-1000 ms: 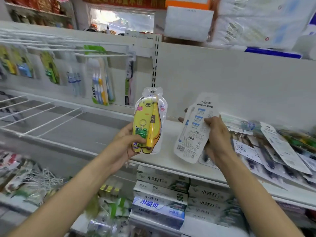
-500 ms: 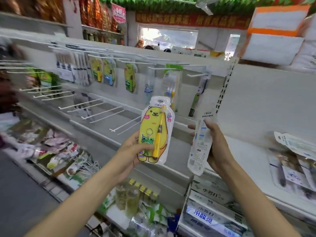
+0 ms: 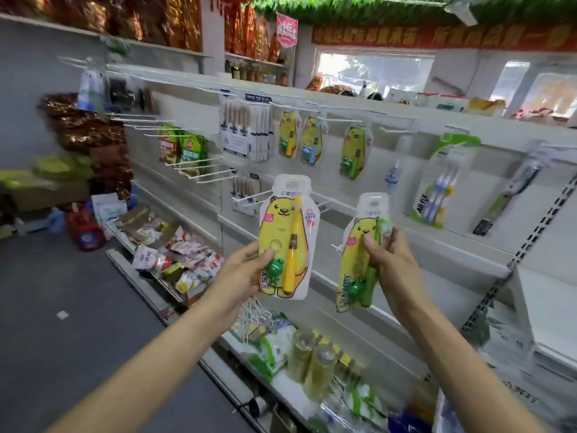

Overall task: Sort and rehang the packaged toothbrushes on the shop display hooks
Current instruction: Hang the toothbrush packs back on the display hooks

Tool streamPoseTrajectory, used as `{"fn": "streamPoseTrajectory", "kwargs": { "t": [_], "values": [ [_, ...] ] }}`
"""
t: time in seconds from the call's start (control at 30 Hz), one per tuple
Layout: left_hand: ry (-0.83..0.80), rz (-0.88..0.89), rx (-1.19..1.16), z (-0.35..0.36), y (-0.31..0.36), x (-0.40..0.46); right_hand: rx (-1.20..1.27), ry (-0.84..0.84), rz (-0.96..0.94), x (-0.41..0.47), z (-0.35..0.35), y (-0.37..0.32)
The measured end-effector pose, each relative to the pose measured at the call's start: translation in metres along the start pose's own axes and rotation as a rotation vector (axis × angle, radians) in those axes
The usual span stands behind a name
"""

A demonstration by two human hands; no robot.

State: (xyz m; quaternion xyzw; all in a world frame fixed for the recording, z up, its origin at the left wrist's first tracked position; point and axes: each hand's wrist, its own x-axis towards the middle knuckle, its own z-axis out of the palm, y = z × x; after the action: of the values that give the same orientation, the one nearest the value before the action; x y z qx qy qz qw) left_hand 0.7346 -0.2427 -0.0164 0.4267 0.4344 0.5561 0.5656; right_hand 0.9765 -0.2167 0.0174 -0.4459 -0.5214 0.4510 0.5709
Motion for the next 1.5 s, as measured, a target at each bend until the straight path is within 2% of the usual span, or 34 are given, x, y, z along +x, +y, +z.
{"fn": "streamPoseTrajectory", "kwargs": {
  "t": [0.27, 0.5, 0.87, 1.1, 1.5],
  "values": [
    [0.145, 0.051, 0.076, -0.086, 0.013, 0.02, -0.004, -0.023, -0.07, 0.033, 0.083, 0.011],
    [0.163, 0.094, 0.169, -0.127, 0.021, 0.073, -0.036, -0.047, -0.161, 0.083, 0.122, 0.025],
    [0.077, 0.192, 0.263, -0.147, 0.056, 0.197, 0.023, -0.016, -0.208, 0.181, 0.147, 0.04],
    [0.006, 0.268, 0.224, -0.144, 0.072, 0.259, 0.007, 0.025, -0.221, 0.217, 0.156, 0.045],
    [-0.163, 0.416, 0.103, -0.172, 0.106, 0.35, -0.052, 0.226, -0.295, 0.248, 0.186, 0.05]
  ]
}}
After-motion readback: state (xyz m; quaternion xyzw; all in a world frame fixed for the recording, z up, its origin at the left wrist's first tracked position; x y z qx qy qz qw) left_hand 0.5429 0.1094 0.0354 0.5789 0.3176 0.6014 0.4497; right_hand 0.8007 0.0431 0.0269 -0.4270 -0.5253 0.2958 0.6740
